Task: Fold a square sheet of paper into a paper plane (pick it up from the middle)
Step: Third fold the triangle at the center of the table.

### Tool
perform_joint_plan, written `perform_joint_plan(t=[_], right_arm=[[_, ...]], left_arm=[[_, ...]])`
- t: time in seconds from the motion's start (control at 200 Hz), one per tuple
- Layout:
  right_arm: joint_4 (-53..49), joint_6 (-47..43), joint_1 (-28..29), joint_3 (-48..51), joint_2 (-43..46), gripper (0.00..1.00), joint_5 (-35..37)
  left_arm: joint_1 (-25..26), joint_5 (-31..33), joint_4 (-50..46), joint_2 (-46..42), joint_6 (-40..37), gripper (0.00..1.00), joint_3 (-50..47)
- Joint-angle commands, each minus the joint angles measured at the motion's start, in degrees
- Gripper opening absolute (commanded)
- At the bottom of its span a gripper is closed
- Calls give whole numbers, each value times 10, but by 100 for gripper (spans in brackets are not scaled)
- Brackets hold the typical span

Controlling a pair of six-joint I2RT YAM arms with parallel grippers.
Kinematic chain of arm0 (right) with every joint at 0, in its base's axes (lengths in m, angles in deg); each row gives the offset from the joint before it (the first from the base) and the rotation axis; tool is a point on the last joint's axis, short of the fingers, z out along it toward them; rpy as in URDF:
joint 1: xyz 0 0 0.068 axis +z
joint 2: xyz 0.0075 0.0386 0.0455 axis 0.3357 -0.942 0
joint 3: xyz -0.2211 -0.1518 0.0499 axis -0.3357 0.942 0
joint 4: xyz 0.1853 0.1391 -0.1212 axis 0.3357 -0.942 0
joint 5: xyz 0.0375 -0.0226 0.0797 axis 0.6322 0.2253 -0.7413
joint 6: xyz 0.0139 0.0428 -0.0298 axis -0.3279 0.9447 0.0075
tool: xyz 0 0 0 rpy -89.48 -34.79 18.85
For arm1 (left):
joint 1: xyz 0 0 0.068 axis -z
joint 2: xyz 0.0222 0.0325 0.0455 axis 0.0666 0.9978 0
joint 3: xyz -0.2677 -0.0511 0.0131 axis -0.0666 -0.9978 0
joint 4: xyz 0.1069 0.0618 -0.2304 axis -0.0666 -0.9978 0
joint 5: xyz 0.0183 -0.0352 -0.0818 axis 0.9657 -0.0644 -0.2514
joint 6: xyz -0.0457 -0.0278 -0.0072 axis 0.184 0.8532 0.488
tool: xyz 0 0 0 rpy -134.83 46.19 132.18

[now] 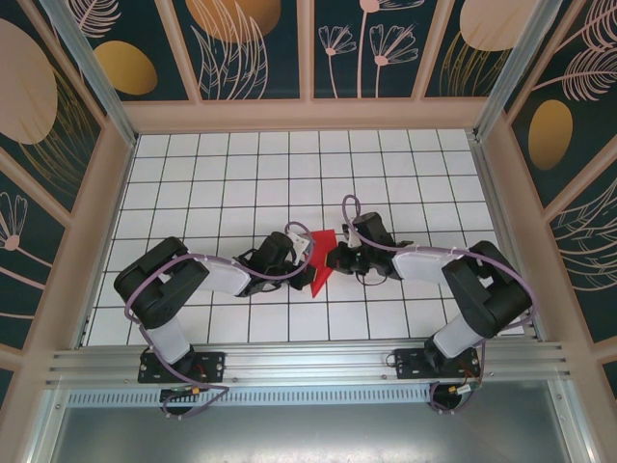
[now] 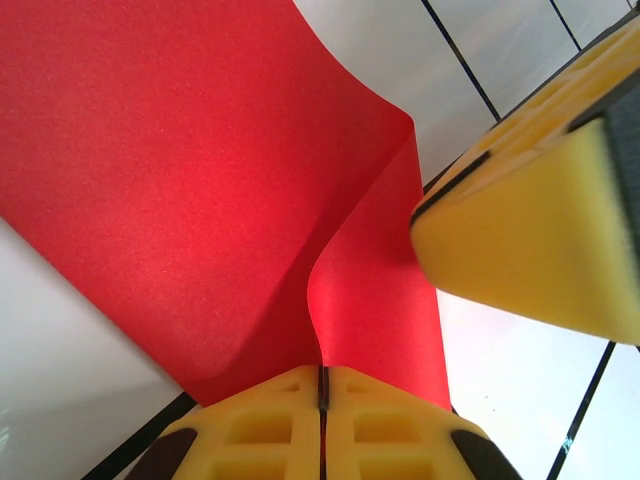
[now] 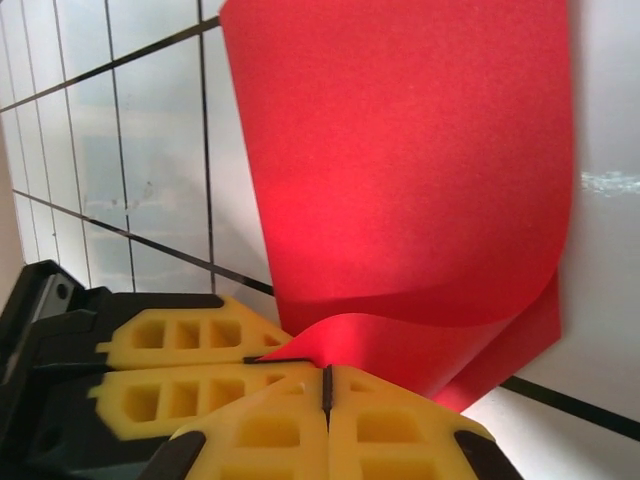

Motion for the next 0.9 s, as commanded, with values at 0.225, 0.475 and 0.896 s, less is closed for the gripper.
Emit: perform_joint_plan(t=[0.225,0.475,0.896], right_arm=[[59,9,-5,28,-45,7,9],[59,10,-12,29,-7,8,-8],[81,10,-32,36,-19,8,-20]], left_arm=[[-5,10,-36,18,-7,6,-9],[-5,14,-41,16,-9,6,-10],[-5,12,-47,15,-10,6,-7]])
